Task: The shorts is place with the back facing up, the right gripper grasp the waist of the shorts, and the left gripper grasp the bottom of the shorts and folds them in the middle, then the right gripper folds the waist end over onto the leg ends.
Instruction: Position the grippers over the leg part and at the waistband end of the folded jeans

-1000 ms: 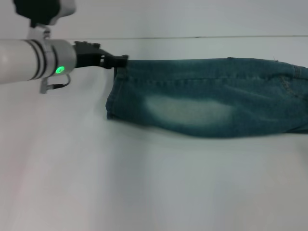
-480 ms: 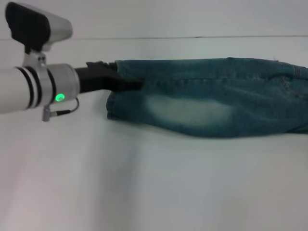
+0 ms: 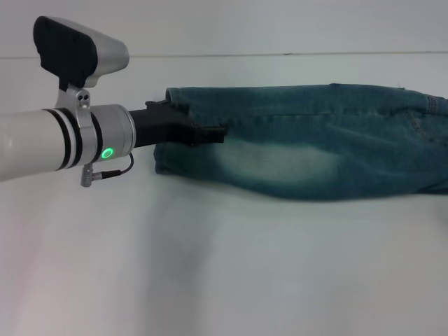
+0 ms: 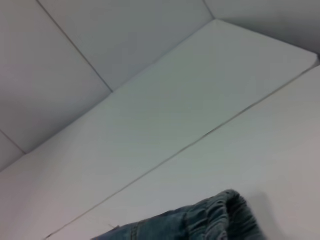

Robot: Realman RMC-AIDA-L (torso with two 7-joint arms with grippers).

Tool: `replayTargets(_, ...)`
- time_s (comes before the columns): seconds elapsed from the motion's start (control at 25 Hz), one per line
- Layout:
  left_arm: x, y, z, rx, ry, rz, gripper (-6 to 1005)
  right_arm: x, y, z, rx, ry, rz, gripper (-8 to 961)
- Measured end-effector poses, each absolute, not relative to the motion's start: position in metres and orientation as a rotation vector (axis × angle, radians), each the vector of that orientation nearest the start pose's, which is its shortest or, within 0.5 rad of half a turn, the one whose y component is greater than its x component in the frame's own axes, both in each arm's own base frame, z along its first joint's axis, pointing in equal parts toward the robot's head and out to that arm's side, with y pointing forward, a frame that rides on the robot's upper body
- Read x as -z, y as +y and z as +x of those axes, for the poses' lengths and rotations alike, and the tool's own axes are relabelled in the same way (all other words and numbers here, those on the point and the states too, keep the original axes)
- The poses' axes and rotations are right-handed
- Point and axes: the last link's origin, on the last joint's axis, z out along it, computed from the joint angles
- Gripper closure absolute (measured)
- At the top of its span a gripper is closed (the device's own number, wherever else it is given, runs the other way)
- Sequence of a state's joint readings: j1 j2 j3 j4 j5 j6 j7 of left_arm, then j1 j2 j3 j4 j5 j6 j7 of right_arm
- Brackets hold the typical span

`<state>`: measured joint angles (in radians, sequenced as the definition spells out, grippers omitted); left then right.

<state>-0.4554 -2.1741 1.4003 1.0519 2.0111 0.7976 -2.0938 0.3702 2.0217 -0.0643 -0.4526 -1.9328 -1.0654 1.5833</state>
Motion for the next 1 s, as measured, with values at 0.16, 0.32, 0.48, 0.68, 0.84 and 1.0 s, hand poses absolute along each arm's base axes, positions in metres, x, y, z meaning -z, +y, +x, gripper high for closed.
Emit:
replayTargets(0.16, 0.0562, 0.3837, -0.1929, 0.371, -0.843, -2.414, 62, -0.0743, 0.305, 0.4245, -0.778, 1.419, -1.499, 146)
replayTargets(0.32, 0.0567, 0.3838, -0.1937, 0.37, -0.847, -2.411, 61, -0.0755, 0.3084, 0.4228, -0.774, 1.445, -1.502, 146)
replayTargets(0.48, 0.0572, 0.384, -0.1926, 0.371, -0.844, -2.413, 61, -0.0776, 0.3062, 0.4249, -0.769, 1.479, -1.482, 147)
replayTargets(0.68, 0.059, 0.3841, -0.1901, 0.37, -0.836, -2.422, 61, -0.0773, 0.3001, 0.4315, -0.73, 1.515, -1.46, 148)
replayTargets(0.84, 0.0603, 0.3852, -0.1884, 0.369, -0.833, -2.428, 61, -0.0767, 0.2991, 0.431, -0.733, 1.514, -1.467, 182)
replayTargets(1.0, 0.0611, 0.3858, -0.187, 0.368, -0.83, -2.432, 61, -0.0744, 0.2991, 0.4251, -0.759, 1.506, -1.508, 216)
